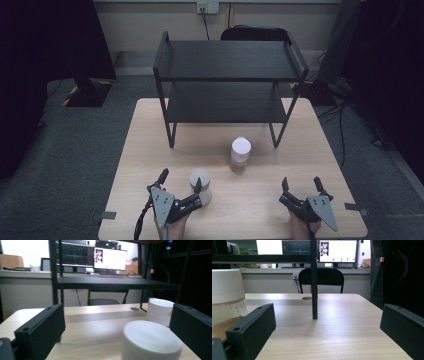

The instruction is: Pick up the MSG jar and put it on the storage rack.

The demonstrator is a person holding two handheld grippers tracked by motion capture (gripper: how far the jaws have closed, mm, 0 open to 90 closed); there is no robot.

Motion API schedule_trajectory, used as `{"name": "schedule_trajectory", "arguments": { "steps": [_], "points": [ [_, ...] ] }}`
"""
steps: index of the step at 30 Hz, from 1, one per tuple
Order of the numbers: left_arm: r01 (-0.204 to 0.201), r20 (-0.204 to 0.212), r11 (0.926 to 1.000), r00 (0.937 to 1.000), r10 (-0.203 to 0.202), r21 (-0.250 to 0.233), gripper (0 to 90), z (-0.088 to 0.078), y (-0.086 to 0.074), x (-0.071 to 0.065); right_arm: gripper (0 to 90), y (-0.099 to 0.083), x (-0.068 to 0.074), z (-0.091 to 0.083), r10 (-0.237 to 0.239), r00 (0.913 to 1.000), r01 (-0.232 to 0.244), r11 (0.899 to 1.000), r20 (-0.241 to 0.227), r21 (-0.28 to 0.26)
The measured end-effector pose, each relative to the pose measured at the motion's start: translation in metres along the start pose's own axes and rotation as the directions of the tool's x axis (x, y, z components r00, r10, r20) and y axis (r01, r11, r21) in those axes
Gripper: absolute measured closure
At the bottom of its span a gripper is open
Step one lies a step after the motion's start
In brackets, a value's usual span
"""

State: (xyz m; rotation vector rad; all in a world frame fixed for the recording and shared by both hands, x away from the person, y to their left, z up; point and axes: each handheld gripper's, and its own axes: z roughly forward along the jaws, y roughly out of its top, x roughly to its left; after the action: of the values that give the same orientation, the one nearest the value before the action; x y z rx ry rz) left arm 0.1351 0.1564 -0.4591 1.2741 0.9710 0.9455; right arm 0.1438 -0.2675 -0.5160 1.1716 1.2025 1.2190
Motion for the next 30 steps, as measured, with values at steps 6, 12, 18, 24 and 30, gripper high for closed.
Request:
{"name": "schedule_trajectory", "arguments": {
  "steps": [6, 12, 18, 24, 30],
  "points": [
    [-0.014, 0.025, 0.9998, 0.9996, 0.013, 0.015, 0.0, 0.005, -0.004, -0.011, 0.0, 0.0, 0.0, 0.0, 0.0, 1.0, 0.0, 1.0, 0.0, 0.0],
    [-0.026, 0.042, 0.9988, 0.9988, 0.024, 0.04, 0.0, 0.011, -0.008, -0.017, 0.0, 0.0, 0.0, 0.0, -0.003, 1.0, 0.003, 1.0, -0.002, 0.001],
    [-0.025, 0.042, 0.9982, 0.9989, 0.023, 0.054, 0.0, 0.014, -0.011, -0.018, 0.0, 0.0, -0.001, 0.001, -0.002, 1.0, 0.002, 1.0, -0.009, 0.001],
    [-0.029, 0.043, 0.9977, 0.9987, 0.027, 0.061, 0.0, 0.016, -0.012, -0.019, 0.0, 0.0, -0.002, 0.001, 0.001, 0.9999, -0.001, 1.0, -0.012, 0.001],
    [-0.029, 0.037, 0.997, 0.999, 0.026, 0.072, 0.1, 0.019, -0.017, -0.02, 0.0, 0.0, -0.002, 0.001, 0.001, 0.9999, -0.001, 1.0, -0.011, 0.001]
  ]
}}
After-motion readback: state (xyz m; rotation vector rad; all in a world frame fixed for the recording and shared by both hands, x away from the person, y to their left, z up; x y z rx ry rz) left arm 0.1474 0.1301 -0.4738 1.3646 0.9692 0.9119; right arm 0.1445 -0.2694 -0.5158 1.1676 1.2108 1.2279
